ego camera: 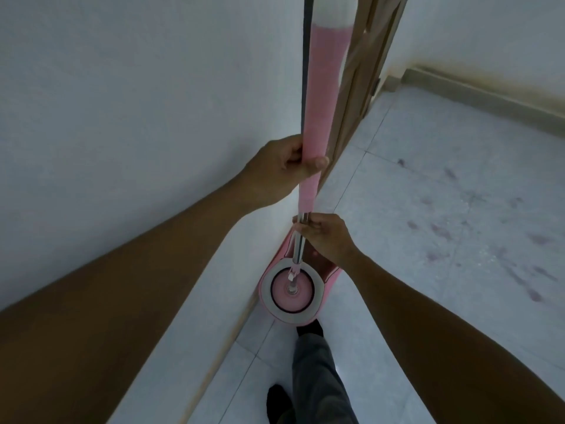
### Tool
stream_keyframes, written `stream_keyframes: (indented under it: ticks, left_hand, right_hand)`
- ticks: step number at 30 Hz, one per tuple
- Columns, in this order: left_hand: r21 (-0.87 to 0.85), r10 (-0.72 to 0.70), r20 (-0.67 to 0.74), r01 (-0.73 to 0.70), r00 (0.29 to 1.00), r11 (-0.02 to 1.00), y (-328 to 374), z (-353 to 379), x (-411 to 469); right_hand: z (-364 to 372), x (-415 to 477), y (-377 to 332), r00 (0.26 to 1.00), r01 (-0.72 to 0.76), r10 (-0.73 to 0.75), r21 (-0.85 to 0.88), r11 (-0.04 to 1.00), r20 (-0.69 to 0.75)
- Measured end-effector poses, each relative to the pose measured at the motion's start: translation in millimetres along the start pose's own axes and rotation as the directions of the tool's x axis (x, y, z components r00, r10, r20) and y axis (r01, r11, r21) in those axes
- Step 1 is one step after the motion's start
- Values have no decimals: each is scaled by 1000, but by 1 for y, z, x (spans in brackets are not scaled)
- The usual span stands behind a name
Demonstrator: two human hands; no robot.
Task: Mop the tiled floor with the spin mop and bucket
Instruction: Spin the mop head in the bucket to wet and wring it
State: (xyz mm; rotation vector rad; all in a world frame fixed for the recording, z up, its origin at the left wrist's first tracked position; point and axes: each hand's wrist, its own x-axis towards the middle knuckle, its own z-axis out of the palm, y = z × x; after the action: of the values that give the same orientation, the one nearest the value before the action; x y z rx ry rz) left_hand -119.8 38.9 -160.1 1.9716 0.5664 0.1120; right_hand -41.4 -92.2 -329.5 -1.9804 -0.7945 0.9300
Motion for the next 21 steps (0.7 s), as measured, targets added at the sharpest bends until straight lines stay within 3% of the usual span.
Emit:
stream_keyframes:
  ticks: [7,13,18,21]
  left_hand:
    - [-211,138,25,-129,990,969,88,-48,10]
    - [-147,263,-5,-261,965,954,150,-84,17]
    - [-89,214,-23,-215,977,973,136,-77,24]
    - [-79,187,-84,-193,979,978,109,-61,28]
  right_hand:
    - [-69,-3,-76,978,193,-202,154,969,43]
    - [-114,-1,-130,947,311,-318,122,943,48]
    - [-104,1,-124,954,291,-293,32,956,62]
    - [-83,3,-102,951,310,-310,41,950,-11]
